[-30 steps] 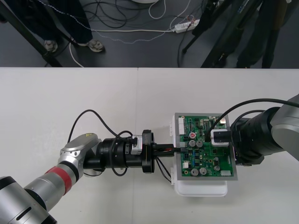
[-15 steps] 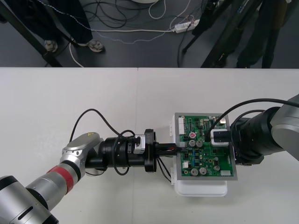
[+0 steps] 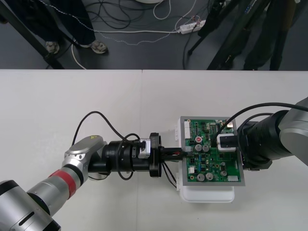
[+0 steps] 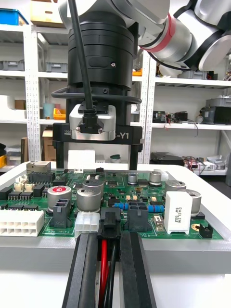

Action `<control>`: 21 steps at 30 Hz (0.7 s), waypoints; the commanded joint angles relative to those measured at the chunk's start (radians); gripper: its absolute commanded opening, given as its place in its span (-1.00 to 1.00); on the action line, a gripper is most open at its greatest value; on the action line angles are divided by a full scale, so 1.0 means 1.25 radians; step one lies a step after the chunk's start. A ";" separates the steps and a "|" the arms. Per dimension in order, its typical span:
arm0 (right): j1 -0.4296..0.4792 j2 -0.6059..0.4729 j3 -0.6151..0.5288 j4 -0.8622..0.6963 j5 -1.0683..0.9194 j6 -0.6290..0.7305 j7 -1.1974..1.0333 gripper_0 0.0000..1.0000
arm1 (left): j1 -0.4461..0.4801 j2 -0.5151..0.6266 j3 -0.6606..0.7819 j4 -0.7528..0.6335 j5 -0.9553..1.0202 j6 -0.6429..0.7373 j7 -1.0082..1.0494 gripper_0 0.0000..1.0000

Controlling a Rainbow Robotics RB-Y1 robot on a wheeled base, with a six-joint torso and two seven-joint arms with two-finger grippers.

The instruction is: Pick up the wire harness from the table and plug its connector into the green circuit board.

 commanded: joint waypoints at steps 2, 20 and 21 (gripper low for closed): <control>-0.022 0.001 0.010 -0.021 -0.012 0.013 0.023 1.00 | -0.055 -0.060 -0.011 -0.036 -0.004 0.037 -0.025 -1.00; -0.022 0.001 0.010 -0.021 -0.009 0.013 0.023 1.00 | -0.055 -0.060 -0.011 -0.036 -0.007 0.039 -0.024 -1.00; -0.022 0.001 0.010 -0.021 -0.009 0.012 0.023 1.00 | -0.055 -0.059 -0.011 -0.036 -0.007 0.039 -0.024 -0.99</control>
